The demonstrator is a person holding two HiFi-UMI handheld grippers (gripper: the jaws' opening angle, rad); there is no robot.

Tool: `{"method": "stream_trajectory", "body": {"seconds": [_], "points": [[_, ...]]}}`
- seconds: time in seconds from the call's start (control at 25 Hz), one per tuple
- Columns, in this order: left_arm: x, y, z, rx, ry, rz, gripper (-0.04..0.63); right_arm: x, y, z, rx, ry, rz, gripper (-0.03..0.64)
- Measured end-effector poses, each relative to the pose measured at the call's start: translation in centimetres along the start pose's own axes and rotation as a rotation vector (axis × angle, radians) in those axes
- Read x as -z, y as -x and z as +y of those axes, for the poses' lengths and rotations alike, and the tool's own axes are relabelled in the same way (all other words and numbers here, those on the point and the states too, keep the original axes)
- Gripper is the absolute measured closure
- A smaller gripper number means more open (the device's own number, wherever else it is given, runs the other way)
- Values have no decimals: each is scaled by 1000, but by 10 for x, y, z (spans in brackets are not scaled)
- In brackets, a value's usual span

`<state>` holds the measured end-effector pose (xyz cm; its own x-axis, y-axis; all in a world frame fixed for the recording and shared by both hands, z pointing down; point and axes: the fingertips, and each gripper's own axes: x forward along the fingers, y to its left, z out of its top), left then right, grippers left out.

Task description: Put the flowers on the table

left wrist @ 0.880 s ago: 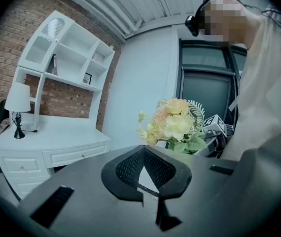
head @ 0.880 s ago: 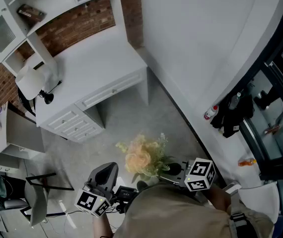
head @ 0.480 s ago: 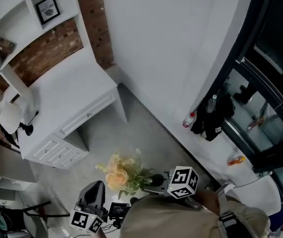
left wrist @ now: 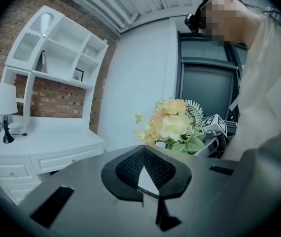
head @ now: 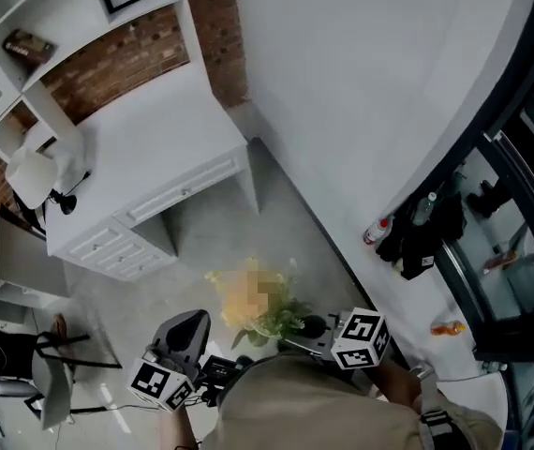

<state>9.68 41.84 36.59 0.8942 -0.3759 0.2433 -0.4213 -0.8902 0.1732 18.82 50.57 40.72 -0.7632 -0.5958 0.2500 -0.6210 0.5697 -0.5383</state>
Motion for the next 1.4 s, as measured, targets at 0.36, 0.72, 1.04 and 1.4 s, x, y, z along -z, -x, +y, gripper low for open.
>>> {"method": "stream_trajectory", "body": {"seconds": [0.36,0.72,1.04,1.4], "points": [[-6,23,20,-159,16,26,588,0,-29,0,-134,20,95,560],[6,56,44,-258,44,13,588,-4,-56,1,-191,28,116,560],[4,45,75,-183,60,-9,588,-19,-78,-9,-94,55,135,560],[-5,52,131,-143,84,-54,588,-44,-121,-19,-8,70,133,560]]}}
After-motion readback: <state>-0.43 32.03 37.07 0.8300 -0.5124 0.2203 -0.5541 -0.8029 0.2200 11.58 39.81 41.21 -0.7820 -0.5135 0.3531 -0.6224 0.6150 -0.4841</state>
